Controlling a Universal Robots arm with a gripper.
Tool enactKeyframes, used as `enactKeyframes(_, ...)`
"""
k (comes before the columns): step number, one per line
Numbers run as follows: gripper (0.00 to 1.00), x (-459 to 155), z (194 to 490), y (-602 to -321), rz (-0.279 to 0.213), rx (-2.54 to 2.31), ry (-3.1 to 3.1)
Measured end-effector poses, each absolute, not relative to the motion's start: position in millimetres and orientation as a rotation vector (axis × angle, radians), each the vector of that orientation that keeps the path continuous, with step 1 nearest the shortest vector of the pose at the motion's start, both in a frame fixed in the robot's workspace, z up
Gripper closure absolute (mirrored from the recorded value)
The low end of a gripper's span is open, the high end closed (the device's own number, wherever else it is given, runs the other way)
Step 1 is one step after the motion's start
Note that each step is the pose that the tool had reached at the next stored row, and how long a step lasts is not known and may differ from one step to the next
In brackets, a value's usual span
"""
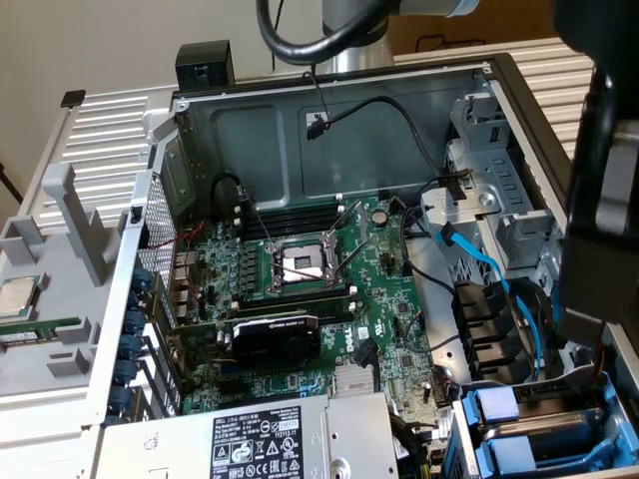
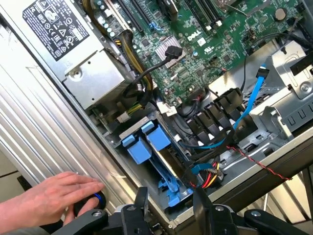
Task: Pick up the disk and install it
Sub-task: 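Insert the first disk wire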
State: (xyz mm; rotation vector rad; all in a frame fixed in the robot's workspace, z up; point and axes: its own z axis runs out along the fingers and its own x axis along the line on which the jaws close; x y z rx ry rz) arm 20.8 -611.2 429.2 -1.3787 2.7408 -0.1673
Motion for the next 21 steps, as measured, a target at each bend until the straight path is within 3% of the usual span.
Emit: enactKeyframes(21,0.5,33.2,421.4,-626.6,-0.05,-1.496,2.716)
